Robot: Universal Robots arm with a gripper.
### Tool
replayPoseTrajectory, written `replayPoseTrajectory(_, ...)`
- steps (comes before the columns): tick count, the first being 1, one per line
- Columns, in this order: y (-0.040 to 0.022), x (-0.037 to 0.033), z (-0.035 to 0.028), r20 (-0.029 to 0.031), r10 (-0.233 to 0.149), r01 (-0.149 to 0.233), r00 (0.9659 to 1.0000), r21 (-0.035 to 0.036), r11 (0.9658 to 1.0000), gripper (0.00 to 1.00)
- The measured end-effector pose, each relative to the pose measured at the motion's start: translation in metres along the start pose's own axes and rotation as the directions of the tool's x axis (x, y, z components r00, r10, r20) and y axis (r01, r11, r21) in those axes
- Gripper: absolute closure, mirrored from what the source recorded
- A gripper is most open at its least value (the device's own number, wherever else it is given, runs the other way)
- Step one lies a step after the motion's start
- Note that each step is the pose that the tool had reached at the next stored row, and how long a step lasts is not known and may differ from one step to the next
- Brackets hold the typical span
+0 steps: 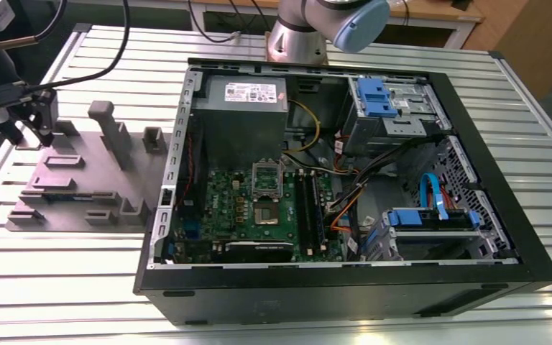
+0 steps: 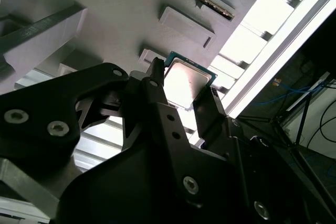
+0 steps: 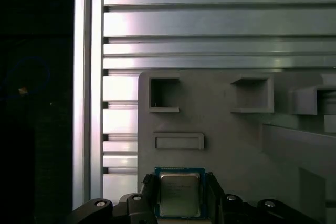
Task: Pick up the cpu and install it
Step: 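Pick up the cpu and move it towards the insertion slot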
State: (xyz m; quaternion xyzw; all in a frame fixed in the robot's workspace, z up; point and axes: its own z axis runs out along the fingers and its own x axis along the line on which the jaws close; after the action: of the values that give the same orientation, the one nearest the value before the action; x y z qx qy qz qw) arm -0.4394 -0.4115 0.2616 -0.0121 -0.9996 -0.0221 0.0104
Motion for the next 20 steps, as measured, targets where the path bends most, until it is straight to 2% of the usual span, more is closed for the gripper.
replayPoseTrajectory(4, 0.0, 0.0, -0.001, -0.0002, 0.0, 0.0, 1.0, 0.0001, 1.0, 0.53)
replayPoseTrajectory(17, 0.0005, 0.0002, -0.0107, -0.0001, 0.0, 0.0, 1.0, 0.0, 1.0, 0.53)
replayPoseTrajectory(20, 0.0005, 0.0002, -0.0107, 0.0002, 0.0, 0.0, 1.0, -0.0002, 1.0, 0.53)
